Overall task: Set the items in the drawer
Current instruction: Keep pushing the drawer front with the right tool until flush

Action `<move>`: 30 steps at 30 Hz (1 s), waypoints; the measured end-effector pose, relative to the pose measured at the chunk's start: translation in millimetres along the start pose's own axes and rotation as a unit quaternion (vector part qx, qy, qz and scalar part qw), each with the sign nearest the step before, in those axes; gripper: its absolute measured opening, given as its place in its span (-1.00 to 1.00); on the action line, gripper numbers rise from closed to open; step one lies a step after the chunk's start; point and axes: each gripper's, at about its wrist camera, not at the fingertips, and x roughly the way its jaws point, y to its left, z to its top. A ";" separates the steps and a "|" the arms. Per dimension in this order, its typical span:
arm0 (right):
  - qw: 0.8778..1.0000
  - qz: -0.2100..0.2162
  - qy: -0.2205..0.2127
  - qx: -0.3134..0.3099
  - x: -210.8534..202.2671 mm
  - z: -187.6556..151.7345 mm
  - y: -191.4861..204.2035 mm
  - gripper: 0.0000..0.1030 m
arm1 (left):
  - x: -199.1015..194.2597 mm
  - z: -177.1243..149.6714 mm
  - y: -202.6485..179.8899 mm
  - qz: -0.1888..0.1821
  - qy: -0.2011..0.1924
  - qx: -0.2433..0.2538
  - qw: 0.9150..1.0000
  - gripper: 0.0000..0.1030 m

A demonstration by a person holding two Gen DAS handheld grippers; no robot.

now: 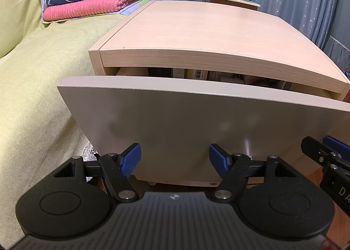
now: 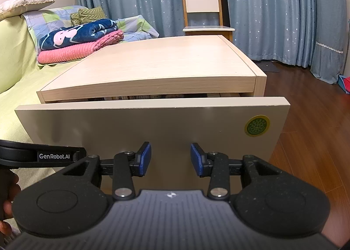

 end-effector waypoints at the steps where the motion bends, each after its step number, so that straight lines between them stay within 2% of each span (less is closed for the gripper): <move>1: 1.000 0.000 0.000 0.000 0.2 0.1 0.1 -0.31 | -0.2 -0.1 -0.3 0.000 0.000 0.000 1.000 0.37; 30: 1.000 -0.001 -0.003 0.001 4.8 3.5 1.7 -0.23 | 6.8 6.7 0.5 -0.001 0.001 -0.004 1.000 0.37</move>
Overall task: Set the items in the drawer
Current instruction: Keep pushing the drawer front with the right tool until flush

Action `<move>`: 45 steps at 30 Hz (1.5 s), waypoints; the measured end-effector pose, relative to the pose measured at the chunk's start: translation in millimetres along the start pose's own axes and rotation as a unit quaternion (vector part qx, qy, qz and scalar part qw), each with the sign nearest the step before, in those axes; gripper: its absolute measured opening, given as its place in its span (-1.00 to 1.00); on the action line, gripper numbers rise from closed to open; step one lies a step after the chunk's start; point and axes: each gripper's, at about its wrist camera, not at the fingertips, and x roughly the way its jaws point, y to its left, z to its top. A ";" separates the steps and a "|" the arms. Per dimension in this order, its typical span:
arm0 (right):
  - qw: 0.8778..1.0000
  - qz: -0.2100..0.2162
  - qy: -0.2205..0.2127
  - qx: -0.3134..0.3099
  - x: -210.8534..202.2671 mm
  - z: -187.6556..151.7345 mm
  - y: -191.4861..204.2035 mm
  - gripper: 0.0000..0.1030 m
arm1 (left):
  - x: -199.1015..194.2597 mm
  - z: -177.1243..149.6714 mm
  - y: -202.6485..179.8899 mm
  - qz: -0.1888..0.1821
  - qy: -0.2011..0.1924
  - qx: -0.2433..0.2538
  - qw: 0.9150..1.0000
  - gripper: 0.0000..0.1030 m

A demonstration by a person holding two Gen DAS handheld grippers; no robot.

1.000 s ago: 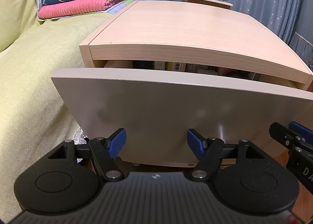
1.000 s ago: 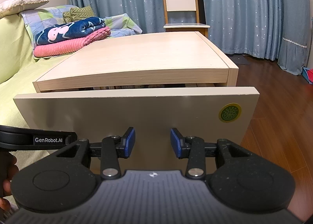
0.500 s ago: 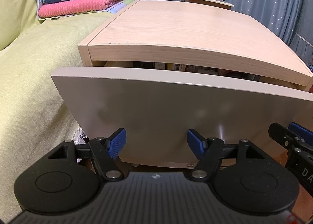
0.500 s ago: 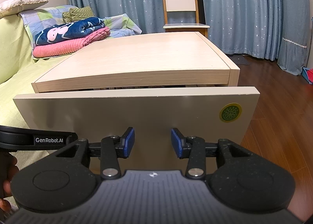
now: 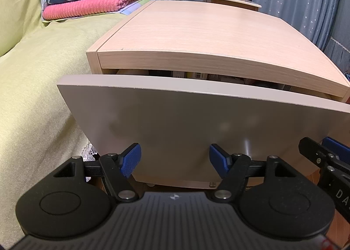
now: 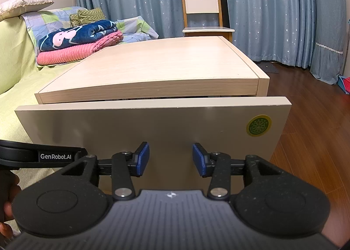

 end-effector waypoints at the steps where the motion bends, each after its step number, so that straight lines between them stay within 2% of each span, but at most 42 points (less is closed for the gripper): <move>1: 1.000 0.000 0.000 0.000 0.2 0.0 0.0 -0.22 | 0.4 0.7 -0.1 0.000 0.000 0.000 1.000 0.37; 45: 1.000 -0.002 -0.005 0.008 9.2 3.1 -1.9 -0.21 | 6.6 7.6 -0.6 0.003 -0.003 -0.004 1.000 0.38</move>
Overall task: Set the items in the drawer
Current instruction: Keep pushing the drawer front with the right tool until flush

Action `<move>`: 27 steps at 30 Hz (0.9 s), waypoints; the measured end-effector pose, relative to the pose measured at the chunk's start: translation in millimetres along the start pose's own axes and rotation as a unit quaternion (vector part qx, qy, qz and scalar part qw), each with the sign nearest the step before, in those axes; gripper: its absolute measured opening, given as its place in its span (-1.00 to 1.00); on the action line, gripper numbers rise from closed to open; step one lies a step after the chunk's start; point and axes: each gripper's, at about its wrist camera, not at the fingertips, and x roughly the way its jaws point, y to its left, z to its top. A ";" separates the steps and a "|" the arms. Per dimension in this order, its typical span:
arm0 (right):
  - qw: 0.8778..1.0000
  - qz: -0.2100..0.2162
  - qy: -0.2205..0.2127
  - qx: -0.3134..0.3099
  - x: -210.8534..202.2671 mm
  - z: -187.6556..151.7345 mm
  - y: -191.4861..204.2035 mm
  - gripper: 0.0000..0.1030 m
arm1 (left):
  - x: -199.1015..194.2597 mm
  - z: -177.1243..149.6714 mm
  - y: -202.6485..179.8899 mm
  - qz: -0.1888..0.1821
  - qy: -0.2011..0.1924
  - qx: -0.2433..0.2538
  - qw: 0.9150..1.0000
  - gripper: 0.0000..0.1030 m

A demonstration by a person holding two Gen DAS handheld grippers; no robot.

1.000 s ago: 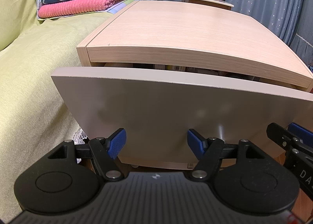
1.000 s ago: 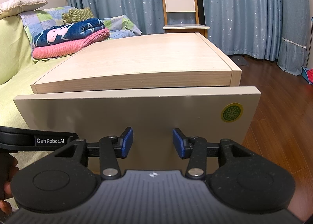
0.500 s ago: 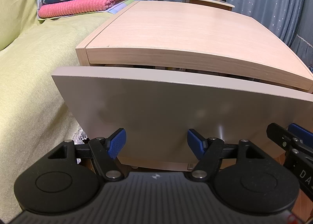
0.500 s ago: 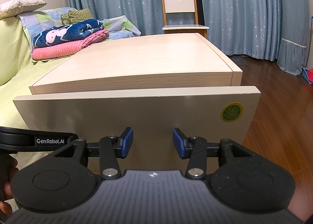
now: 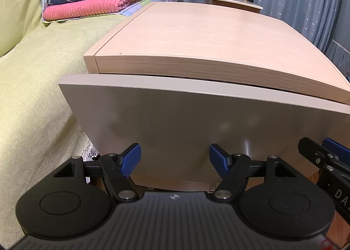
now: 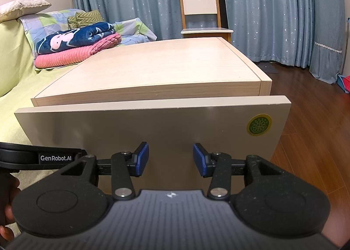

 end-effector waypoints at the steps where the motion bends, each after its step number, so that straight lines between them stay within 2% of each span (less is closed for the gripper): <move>1: 1.000 0.000 0.000 0.000 0.2 0.1 -0.1 -0.21 | 0.1 0.2 0.1 0.000 0.000 0.000 1.000 0.38; 27: 1.000 -0.004 -0.003 0.004 3.9 3.0 1.1 -0.21 | 5.0 5.4 1.0 -0.001 0.000 -0.003 1.000 0.38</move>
